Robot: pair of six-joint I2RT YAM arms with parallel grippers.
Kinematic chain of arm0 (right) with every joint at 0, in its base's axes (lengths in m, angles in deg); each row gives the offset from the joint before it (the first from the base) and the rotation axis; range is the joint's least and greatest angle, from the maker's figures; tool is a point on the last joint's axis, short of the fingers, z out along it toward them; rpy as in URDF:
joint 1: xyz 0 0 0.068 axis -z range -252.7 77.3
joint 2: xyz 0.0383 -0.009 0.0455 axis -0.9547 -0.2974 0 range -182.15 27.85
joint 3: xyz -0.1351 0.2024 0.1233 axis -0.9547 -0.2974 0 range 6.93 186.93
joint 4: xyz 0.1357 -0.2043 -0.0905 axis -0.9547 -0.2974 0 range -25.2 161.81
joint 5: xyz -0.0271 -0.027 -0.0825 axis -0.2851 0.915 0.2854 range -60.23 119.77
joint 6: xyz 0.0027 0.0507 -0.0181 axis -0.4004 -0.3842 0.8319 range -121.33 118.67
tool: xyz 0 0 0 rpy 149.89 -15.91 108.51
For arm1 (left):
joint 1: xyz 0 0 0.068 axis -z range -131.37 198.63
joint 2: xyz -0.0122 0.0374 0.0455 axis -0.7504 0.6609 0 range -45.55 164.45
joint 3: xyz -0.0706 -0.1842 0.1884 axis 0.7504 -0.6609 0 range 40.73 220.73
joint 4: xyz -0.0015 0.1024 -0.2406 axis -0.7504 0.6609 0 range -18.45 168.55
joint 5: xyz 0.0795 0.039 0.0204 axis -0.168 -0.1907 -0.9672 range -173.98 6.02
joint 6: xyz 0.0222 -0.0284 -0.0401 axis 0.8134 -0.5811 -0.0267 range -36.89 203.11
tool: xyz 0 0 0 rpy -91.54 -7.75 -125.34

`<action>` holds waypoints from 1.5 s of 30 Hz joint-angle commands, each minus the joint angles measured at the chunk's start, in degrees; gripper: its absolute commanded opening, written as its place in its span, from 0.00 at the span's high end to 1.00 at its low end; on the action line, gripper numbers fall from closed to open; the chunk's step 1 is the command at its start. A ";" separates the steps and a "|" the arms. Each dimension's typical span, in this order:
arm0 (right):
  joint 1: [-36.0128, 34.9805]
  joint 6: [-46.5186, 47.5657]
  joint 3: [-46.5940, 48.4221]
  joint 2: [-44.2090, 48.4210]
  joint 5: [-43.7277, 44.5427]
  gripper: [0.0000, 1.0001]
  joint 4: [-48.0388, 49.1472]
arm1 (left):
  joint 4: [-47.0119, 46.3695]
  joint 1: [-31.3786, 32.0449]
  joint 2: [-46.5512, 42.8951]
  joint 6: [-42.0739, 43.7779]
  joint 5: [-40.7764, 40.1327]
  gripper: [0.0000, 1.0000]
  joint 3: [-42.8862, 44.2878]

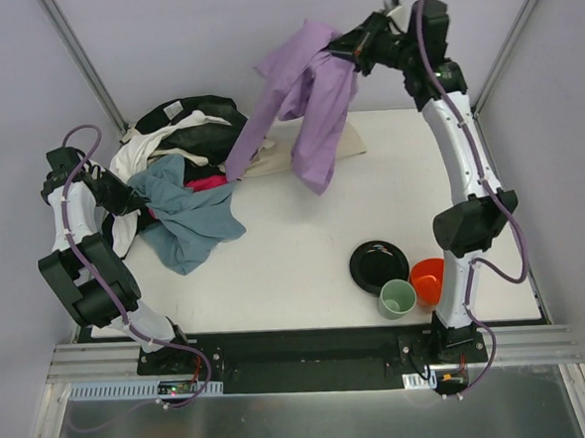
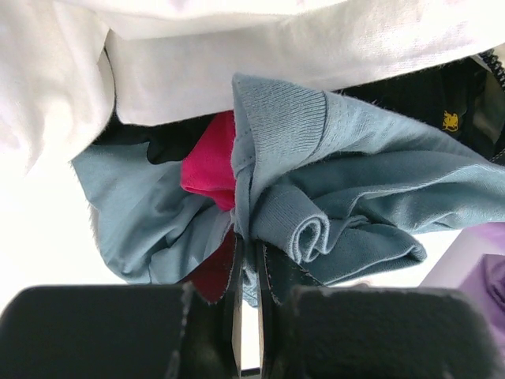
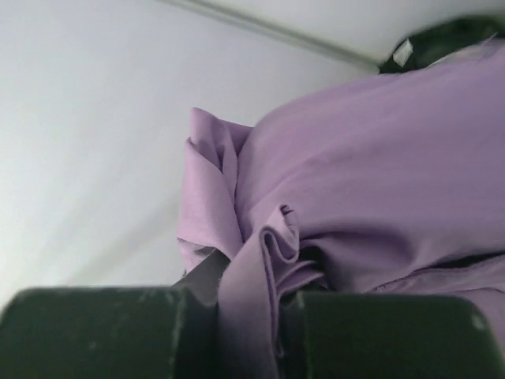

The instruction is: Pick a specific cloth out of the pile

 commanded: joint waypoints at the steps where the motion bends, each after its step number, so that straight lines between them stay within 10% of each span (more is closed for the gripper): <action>1: 4.99 -5.20 3.83 8.15 -2.18 1.00 9.96 | -0.41 -0.07 -0.38 -0.14 -1.00 1.00 -0.16; 19: 27.76 -3.71 0.59 16.06 -5.17 1.00 8.56 | -0.32 -1.83 -1.70 0.82 -1.61 1.00 -1.48; 29: 34.18 24.84 -21.19 23.18 5.54 1.00 -13.58 | -0.06 -1.74 -3.19 0.91 1.46 0.88 -1.56; 35: 34.18 33.99 -38.86 25.38 13.62 1.00 -14.65 | -0.14 -1.66 -5.12 0.12 2.34 0.57 -1.83; 40: 34.18 36.99 -47.84 22.75 15.65 1.00 -14.74 | -0.14 -1.04 -7.23 -0.49 1.29 0.06 -2.00; 45: 34.18 38.83 -52.68 18.10 19.08 1.00 -16.49 | -0.06 -0.16 -9.69 -0.84 0.58 0.01 -1.13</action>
